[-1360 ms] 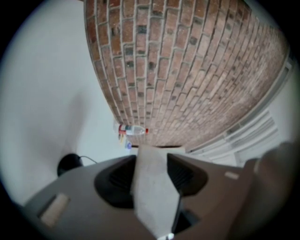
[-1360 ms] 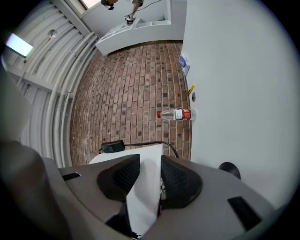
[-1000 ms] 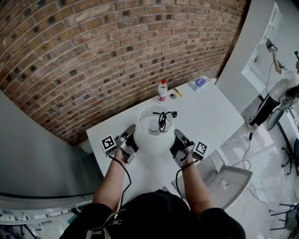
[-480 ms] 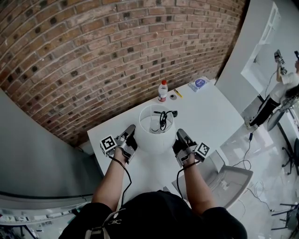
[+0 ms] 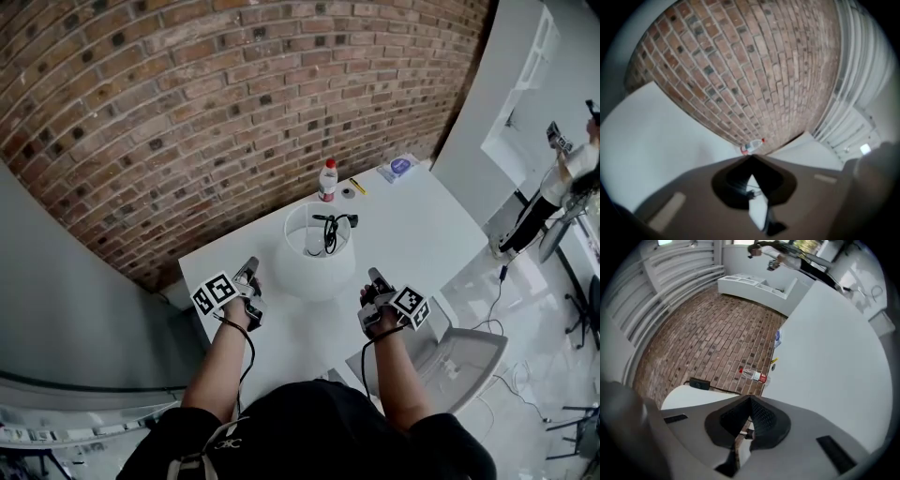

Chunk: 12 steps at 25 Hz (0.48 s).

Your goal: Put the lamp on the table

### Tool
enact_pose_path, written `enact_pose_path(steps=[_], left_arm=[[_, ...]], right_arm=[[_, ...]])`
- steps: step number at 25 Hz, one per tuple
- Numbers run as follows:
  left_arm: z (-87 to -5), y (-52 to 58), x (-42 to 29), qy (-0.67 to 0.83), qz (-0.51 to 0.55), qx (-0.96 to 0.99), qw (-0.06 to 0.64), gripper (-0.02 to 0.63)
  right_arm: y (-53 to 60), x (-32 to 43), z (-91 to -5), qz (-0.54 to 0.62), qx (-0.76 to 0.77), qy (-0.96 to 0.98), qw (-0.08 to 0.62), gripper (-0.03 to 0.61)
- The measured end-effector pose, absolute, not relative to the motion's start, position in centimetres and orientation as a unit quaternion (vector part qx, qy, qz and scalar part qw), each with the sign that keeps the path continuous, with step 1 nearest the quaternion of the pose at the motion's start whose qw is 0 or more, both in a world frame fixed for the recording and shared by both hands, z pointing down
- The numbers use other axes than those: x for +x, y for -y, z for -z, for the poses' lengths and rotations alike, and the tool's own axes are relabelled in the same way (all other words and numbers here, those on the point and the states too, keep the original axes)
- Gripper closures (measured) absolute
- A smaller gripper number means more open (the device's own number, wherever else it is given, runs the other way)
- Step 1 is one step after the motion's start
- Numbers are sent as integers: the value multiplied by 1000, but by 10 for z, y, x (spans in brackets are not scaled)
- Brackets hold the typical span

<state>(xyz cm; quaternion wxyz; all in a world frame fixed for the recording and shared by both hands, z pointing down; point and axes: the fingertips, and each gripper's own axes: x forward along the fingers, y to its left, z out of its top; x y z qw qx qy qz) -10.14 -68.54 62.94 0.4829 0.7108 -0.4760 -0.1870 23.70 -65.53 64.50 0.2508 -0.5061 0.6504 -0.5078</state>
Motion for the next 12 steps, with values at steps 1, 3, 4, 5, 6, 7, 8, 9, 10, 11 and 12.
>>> enact_pose_path(steps=[1,3,4,5,6,7,8,9,10,11,12], left_arm=[[-630,682,-104,494,161,715,467,613],[-627,676,-108,529,109,725,427,614],[-622,673,-110,547,86,730,400,614],[-615,670,-113,566,65,735,369,614],[-605,667,-114,582,45,739,336,614],[-595,664,-114,594,28,744,303,614],[-583,660,-112,601,13,752,271,614],[-572,657,-108,603,-2,760,241,614],[-561,653,-103,602,-16,769,216,614],[-552,650,-99,600,-29,775,195,614],[-545,647,-94,598,-39,781,179,614]], right_arm=[[653,236,-641,488,-526,-660,223,580],[647,231,-628,438,-559,-685,165,580],[644,226,-619,406,-570,-701,137,580],[640,220,-608,370,-580,-718,109,580],[635,214,-596,331,-591,-731,81,580],[630,209,-583,289,-604,-741,56,580],[625,204,-569,248,-616,-747,35,580],[620,199,-555,209,-626,-751,18,580],[615,194,-542,177,-634,-753,6,580],[611,189,-531,151,-640,-754,-3,580],[607,185,-522,131,-644,-754,-10,580]])
